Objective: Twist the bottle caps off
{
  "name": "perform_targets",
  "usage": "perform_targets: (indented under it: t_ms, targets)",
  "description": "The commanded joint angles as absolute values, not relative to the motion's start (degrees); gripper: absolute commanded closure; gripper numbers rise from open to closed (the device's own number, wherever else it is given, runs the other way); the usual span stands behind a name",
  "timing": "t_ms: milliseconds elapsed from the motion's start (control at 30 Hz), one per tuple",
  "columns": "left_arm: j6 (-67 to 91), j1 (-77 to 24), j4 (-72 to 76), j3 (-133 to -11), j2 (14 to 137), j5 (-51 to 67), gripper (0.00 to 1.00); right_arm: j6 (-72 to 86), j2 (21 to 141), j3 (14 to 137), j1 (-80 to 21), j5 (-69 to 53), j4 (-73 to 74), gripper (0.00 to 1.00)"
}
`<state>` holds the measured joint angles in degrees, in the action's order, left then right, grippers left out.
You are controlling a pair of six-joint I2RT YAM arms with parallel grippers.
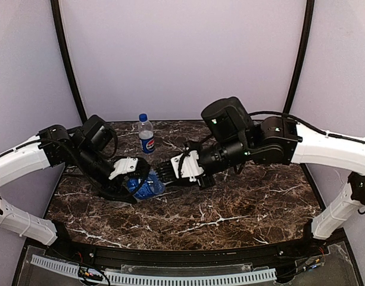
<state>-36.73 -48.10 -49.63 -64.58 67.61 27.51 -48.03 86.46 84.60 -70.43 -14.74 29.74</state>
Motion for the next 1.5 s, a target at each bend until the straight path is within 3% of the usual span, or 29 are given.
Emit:
perform_targets:
  t_ms: [0,100,333,367,400,567,767,933,1467]
  targets:
    - [-39.2,-49.4,-43.2,-68.4,67.8,38.2,0.74,-64.3,91.2,85.1,-73.6,-6.0,35.3,1.0]
    - [-39.0,-49.4,-42.8,-67.9,67.5,37.4,0.74,-65.5,89.7,82.9,-73.6,-2.3,29.3,1.0]
    - [-37.2,-49.4,-36.4,-64.2,65.5,25.5,0.73,-47.5,82.8,78.6,-71.8,-2.4,13.1,0.14]
    - [-36.8,-49.5,-33.5,-62.6,65.3,23.3,0.73,-42.6,81.6,78.2,-70.6,-3.7,11.4,0.03]
    - [-36.7,-49.5,-31.9,-61.8,64.8,18.0,0.73,-37.4,80.3,77.8,-69.2,-5.5,10.0,0.02]
    - [-38.1,-49.4,-15.5,-55.8,64.0,-5.0,0.7,-11.1,76.7,77.1,-63.3,-14.0,5.8,0.01]
    - [-41.1,-49.4,-4.1,-52.3,64.4,-19.4,0.64,16.0,80.4,80.0,-62.0,-2.8,8.7,0.06]
    - [-42.8,-49.4,-1.6,-51.5,64.3,-22.1,0.63,25.4,83.7,82.2,-61.2,-0.6,11.0,0.14]
    - [-43.5,-49.5,-1.9,-51.5,63.8,-20.7,0.63,28.9,89.5,85.7,-57.9,-3.8,9.3,0.41]
